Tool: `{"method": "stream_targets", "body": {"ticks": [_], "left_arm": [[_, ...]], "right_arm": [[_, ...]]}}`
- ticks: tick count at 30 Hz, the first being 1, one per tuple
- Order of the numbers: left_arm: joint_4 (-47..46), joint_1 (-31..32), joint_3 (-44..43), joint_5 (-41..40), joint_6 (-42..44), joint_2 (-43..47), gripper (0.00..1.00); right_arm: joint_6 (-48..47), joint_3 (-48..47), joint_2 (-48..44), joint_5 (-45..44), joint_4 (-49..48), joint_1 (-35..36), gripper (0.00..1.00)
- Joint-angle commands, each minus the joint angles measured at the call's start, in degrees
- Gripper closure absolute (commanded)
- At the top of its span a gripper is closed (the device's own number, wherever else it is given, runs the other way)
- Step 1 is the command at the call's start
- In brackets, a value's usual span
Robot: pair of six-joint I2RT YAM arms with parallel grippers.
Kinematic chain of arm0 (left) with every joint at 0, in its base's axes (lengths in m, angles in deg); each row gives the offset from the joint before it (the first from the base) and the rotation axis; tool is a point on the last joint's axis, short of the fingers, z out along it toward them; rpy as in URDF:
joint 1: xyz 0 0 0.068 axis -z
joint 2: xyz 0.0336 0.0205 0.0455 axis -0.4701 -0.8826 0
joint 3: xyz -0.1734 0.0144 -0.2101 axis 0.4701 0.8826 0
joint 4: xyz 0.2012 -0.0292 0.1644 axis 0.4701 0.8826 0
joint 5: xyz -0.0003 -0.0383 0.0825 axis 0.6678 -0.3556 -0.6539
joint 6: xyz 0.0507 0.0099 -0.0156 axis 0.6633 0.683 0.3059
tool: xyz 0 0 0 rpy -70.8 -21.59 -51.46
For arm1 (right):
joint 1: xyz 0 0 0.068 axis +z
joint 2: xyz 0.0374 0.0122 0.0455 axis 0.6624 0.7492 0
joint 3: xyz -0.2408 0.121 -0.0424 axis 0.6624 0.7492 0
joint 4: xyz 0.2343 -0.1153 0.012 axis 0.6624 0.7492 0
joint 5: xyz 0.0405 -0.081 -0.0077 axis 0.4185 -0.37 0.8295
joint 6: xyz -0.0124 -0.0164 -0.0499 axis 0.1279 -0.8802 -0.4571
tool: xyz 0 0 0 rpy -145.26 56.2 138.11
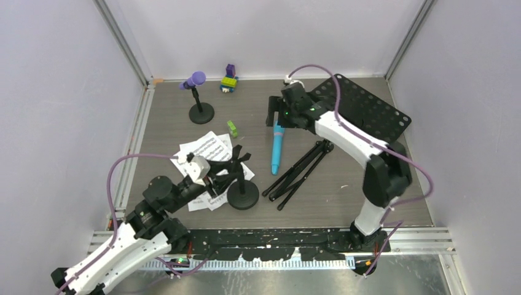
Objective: Pack up the instrument practice props
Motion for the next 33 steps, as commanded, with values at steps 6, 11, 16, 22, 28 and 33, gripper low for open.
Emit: {"method": "stream_targets", "body": {"ticks": [6, 11, 16, 22, 28, 33], "left_arm": [[-17.5, -1.6, -6.4, -20.7, 14.9, -11.9, 1.0], [-21.1, -12.6, -7.4, -23.0, 14.7, -13.4, 1.0], [-23.8, -31.1, -8.7, -14.6, 7.6, -18.6, 1.0], [-36.6, -49.8, -8.5, -9.0, -1.4, -28.9, 1.0], [-51.7, -58.5, -9.2, -6.5, -5.6, -43.5, 1.0], [-64.0, -59.9, -10.6, -6.1, -4.3, -54.3, 1.0]], "right_arm": [[-2.8, 9.9, -20.7, -0.6, -2.7, 0.2, 0.11], [-3.6, 13.7, -27.0, -0.7, -1.4, 0.2, 0.11], [-3.3, 16.9, -31.0, 0.6, -0.5, 0.2, 0.12], [-2.6, 21.2, -35.1, 3.9, -0.1, 0.2, 0.12], [-4.0, 23.8, -37.4, 5.0, 0.7, 0.2, 0.12], [-4.8, 25.9, -37.0, 5.0, -0.2, 0.2, 0.11]]}}
